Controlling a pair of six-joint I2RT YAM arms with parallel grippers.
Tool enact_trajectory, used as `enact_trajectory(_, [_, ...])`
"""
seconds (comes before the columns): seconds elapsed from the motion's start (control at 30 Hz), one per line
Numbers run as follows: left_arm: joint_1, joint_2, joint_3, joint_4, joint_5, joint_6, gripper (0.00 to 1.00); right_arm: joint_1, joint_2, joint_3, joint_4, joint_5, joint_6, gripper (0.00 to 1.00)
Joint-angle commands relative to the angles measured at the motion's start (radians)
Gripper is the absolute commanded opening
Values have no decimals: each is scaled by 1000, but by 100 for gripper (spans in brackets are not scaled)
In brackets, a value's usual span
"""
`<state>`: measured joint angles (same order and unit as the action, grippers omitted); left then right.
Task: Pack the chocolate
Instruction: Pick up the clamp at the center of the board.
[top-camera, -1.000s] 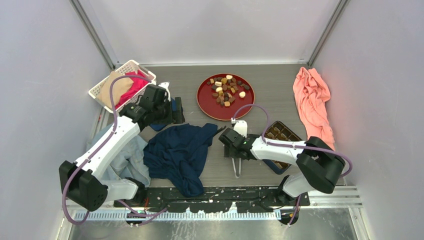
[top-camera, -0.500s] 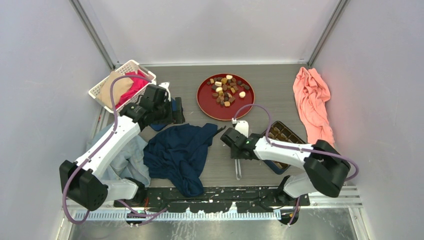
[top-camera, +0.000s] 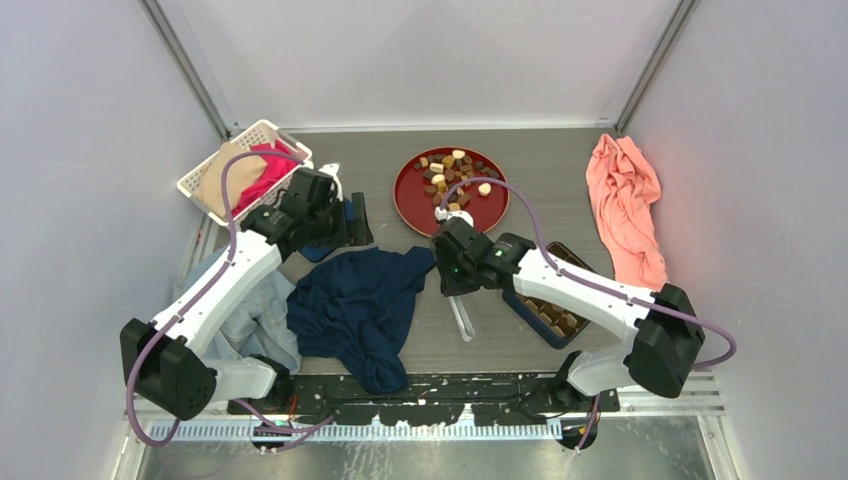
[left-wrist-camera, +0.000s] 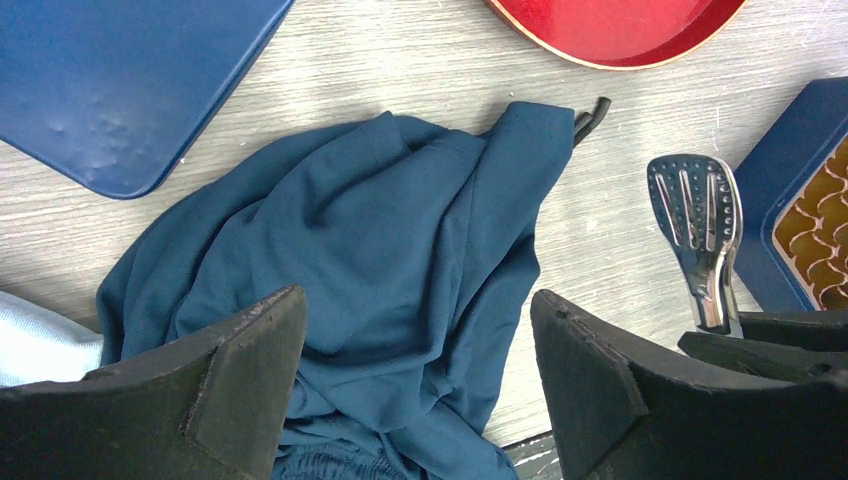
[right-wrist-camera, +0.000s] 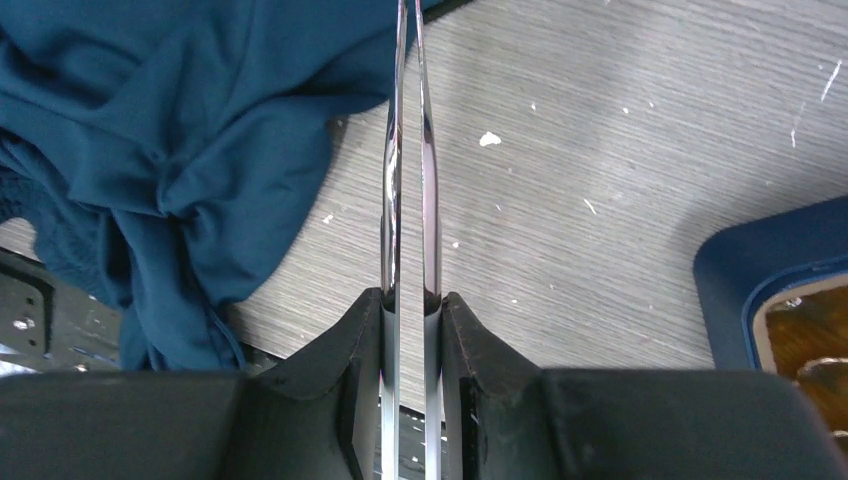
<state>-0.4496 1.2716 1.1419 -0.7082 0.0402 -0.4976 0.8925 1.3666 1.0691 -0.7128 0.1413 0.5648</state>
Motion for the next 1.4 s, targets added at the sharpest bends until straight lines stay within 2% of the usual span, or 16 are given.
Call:
enact_trajectory(0.0, [3,-18,12,33,3,-10,83,-4,12,-11,-21,71,-16,14])
enact_trajectory(0.1, [3,-27,-4,36,-1,-9,83,-5,21,-105,58,192,0,14])
enact_trajectory(0.27, [3,-28,-3,30,6,-10,83,-3,41,-233,208,275,15,19])
enact_trajectory(0.43, [3,-35,-11,36,2,-11,83,2,55,-326,375,265,9,34])
enact_trajectory(0.53, [3,-32,-3,29,2,-12,83,6,66,-351,426,261,15,40])
enact_trajectory(0.73, [3,-37,1,24,-7,-11,83,8,26,-391,429,253,52,74])
enact_trajectory(0.83, [3,-35,5,22,6,-14,83,9,-13,-397,395,247,83,83])
enact_trajectory(1.03, [3,-30,7,31,12,-21,83,11,-46,-411,343,231,146,84])
enact_trajectory(1.37, [3,-25,5,34,23,-34,82,63,39,-425,371,275,176,74])
